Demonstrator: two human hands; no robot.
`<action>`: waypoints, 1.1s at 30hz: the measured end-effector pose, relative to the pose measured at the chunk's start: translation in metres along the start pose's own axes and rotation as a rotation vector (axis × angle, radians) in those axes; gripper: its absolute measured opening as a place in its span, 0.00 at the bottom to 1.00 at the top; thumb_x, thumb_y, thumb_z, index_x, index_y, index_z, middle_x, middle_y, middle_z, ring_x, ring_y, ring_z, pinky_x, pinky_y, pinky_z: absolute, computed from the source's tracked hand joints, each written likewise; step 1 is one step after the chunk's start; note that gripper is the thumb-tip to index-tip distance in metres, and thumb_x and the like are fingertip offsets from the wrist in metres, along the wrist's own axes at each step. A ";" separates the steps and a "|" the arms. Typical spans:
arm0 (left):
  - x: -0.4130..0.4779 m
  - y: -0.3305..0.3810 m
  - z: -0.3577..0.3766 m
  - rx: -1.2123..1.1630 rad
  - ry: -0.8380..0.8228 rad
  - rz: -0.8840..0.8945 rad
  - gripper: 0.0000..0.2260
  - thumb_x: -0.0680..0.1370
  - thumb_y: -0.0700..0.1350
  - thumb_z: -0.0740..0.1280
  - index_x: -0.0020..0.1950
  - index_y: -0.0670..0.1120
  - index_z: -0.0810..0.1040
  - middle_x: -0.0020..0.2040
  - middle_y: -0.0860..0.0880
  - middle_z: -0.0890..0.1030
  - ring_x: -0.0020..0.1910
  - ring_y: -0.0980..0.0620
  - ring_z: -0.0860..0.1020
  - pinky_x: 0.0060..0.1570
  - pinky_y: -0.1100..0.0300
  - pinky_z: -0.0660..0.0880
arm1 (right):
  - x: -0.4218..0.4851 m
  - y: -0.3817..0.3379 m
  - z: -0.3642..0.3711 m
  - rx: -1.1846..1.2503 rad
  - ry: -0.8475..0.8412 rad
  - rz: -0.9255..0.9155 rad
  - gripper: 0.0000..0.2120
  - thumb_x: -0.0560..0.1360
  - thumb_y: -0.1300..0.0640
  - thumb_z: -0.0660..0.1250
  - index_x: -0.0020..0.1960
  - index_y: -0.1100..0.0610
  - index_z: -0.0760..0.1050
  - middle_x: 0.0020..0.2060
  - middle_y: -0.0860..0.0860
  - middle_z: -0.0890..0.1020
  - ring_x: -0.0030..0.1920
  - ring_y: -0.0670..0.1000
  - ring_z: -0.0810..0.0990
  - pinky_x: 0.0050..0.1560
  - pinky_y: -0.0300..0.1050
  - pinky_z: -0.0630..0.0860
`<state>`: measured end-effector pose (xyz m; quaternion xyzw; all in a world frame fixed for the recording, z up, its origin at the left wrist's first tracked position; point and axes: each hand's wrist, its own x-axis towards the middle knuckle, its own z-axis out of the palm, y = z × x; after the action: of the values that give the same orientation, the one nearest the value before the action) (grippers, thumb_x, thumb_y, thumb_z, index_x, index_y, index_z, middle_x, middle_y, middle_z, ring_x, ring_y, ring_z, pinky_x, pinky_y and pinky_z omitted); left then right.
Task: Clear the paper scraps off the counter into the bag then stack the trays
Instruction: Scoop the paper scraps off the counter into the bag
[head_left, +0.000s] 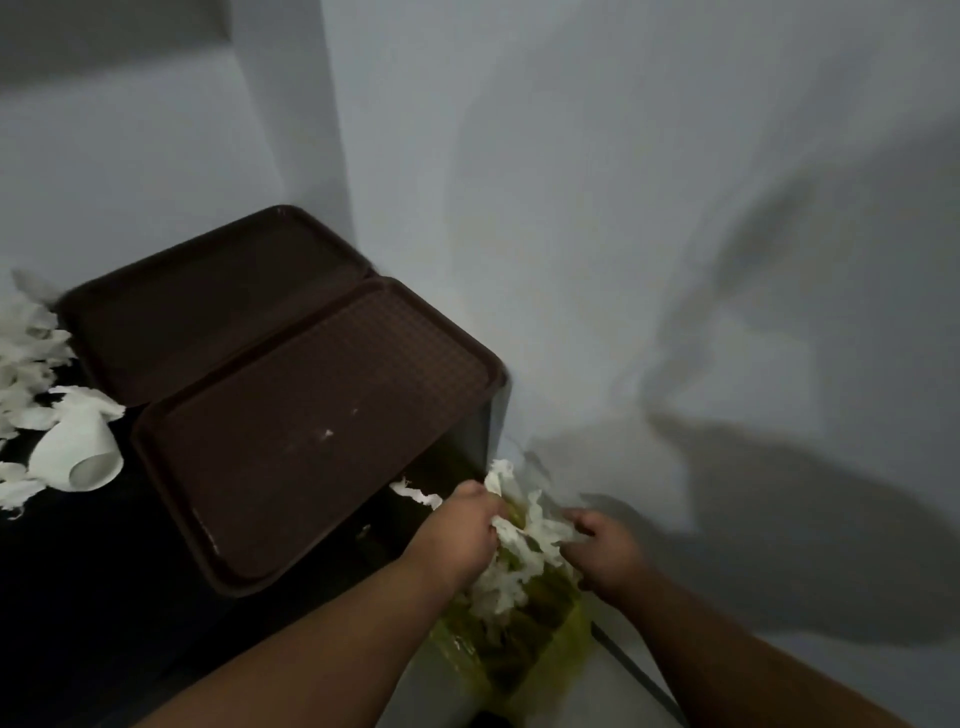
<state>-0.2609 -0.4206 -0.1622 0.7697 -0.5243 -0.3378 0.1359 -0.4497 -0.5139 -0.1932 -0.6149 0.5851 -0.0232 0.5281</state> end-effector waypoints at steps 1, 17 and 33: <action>0.004 0.001 0.004 0.006 -0.012 -0.006 0.15 0.79 0.43 0.62 0.64 0.52 0.78 0.67 0.50 0.68 0.56 0.50 0.77 0.62 0.56 0.73 | 0.000 0.005 -0.004 0.004 -0.001 0.018 0.20 0.73 0.62 0.69 0.64 0.48 0.77 0.48 0.46 0.79 0.43 0.48 0.81 0.36 0.42 0.78; 0.006 -0.016 0.021 0.039 -0.110 -0.053 0.23 0.80 0.44 0.63 0.74 0.59 0.69 0.74 0.50 0.65 0.66 0.49 0.74 0.64 0.55 0.73 | -0.010 0.022 -0.011 -0.012 0.048 0.041 0.19 0.75 0.64 0.66 0.66 0.54 0.76 0.42 0.51 0.79 0.36 0.48 0.77 0.34 0.40 0.74; -0.099 -0.075 -0.071 -0.009 0.145 0.037 0.19 0.80 0.47 0.64 0.72 0.56 0.73 0.66 0.55 0.71 0.63 0.53 0.75 0.68 0.56 0.71 | -0.062 -0.091 0.074 -0.180 0.114 -0.233 0.16 0.73 0.60 0.70 0.61 0.53 0.79 0.45 0.50 0.83 0.45 0.51 0.82 0.50 0.44 0.78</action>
<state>-0.1821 -0.3109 -0.1147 0.7818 -0.5255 -0.2809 0.1835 -0.3580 -0.4442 -0.1280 -0.7211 0.5388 -0.0665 0.4304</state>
